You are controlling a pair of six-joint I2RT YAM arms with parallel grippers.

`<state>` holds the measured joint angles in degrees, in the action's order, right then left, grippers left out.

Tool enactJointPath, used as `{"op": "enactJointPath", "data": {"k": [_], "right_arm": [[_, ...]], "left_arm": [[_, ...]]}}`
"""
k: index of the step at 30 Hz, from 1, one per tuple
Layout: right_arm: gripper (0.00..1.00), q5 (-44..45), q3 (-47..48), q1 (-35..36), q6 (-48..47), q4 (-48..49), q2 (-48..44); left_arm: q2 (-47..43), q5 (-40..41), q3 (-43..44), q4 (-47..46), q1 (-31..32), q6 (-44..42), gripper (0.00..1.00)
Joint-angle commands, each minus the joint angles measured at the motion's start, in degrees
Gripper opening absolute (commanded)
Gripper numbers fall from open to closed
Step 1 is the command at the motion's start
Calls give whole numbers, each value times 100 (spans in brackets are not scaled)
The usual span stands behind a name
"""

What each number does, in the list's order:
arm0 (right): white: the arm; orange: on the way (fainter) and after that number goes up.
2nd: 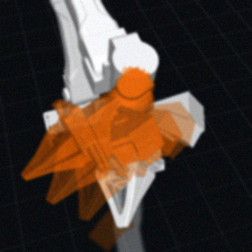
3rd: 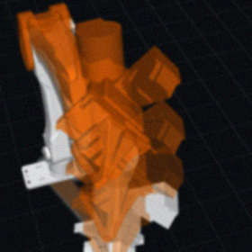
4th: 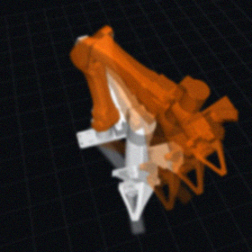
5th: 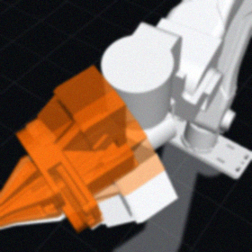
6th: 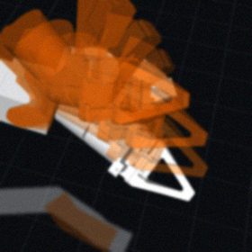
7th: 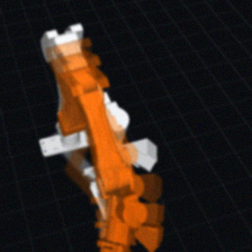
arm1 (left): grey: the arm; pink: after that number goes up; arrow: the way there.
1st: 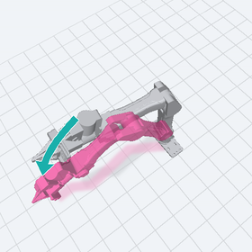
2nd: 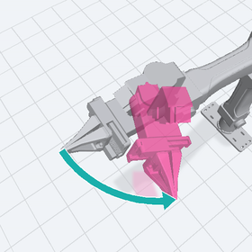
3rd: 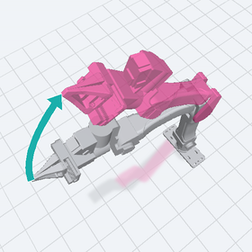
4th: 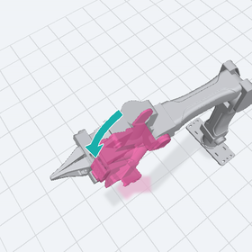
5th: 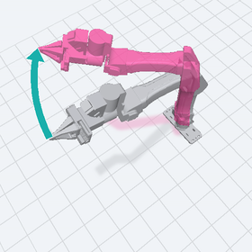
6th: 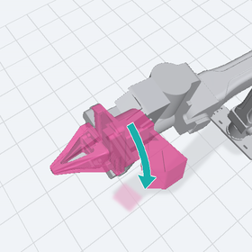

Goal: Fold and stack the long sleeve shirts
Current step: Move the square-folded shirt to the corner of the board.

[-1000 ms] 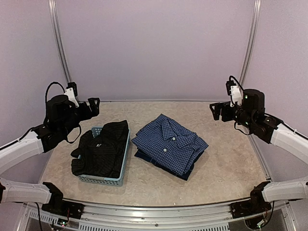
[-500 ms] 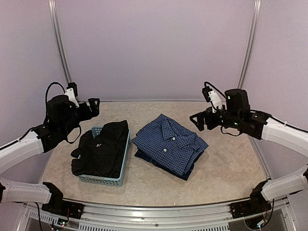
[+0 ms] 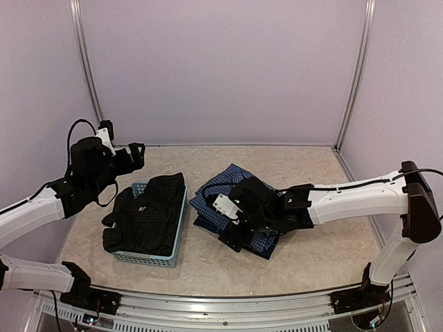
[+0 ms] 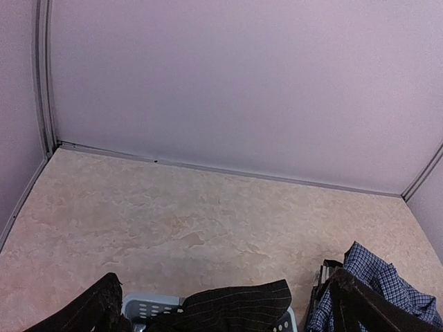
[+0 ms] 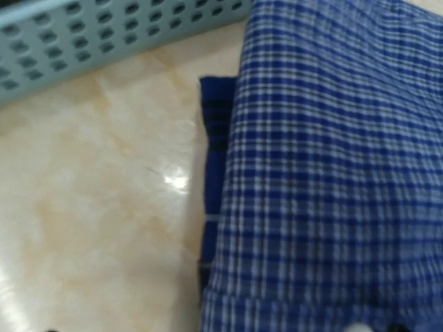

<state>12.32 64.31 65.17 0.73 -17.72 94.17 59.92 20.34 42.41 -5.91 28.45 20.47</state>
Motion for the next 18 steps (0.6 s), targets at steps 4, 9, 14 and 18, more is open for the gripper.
{"op": "enactJointPath", "data": {"k": [4,9,14,18], "right_arm": [[99,2170,811,428,-569,-1004,1305],[99,3152,895,295,-672,-1281,1665],[99,3638,700,-108,-721,-1454,1611],[99,3848,443,-708,-742,-1476,1479]], "left_arm": [[-32,-7,166,46,21,31,99],[-13,-25,166,46,21,10,99],[-7,5,149,46,21,1,99],[-17,17,153,59,12,-16,99]]}}
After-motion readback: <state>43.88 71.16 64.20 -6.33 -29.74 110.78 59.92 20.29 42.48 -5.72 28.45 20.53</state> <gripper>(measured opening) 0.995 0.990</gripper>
